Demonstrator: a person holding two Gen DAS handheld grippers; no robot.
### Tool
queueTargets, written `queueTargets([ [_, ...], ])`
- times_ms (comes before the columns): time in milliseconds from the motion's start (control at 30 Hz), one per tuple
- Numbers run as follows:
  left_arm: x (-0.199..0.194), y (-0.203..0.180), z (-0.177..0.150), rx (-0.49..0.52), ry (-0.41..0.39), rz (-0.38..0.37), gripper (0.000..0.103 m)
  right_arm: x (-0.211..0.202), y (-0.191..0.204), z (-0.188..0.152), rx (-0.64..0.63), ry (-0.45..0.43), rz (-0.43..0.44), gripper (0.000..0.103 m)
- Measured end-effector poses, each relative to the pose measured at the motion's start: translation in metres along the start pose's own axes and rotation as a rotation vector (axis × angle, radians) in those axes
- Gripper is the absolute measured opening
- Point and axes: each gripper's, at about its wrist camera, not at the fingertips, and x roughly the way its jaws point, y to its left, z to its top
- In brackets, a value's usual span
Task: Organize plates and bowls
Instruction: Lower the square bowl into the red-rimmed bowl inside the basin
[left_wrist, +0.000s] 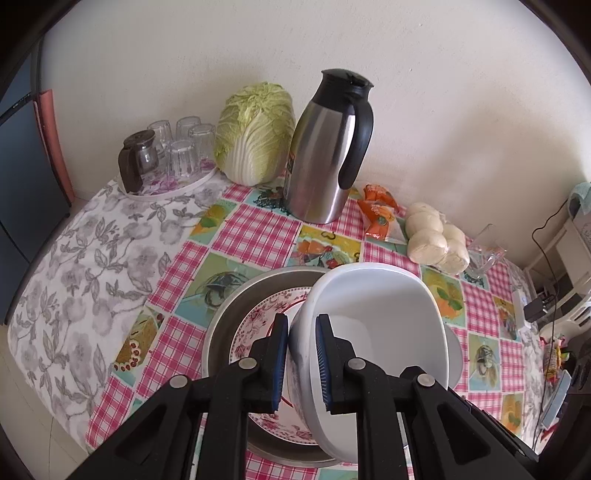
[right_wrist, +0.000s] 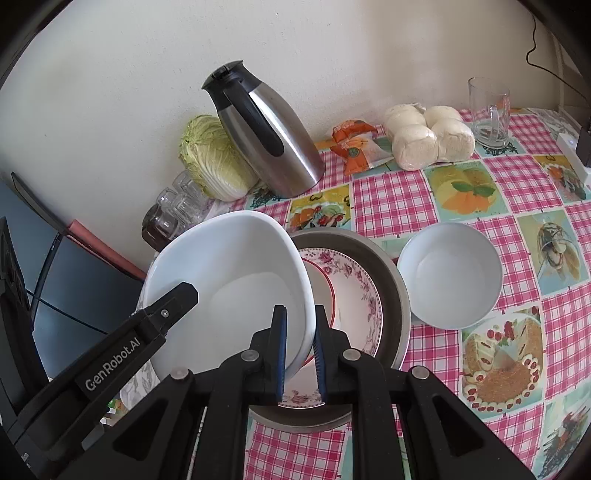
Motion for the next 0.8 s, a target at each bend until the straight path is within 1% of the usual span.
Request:
queueTargets([
  [167, 0.015, 0.005, -0.002, -0.019, 0.033, -0.008, 0.018, 0.009, -0.002, 0.000, 0.000, 0.014, -0.021, 0.015],
  [267, 0.023, 0.008, -0.002, -0.038, 0.049, -0.025, 0.018, 0.013, -0.004, 0.001, 0.002, 0.018, -0.031, 0.015],
  [400, 0.030, 0.010, -0.003, -0.058, 0.060, -0.039, 0.018, 0.016, -0.005, 0.002, -0.002, 0.011, -0.038, 0.015],
  [800, 0.045, 0.017, -0.005, -0.081, 0.091, -0.031, 0.018, 0.023, -0.005, 0.003, -0.008, 0.013, -0.030, 0.016],
])
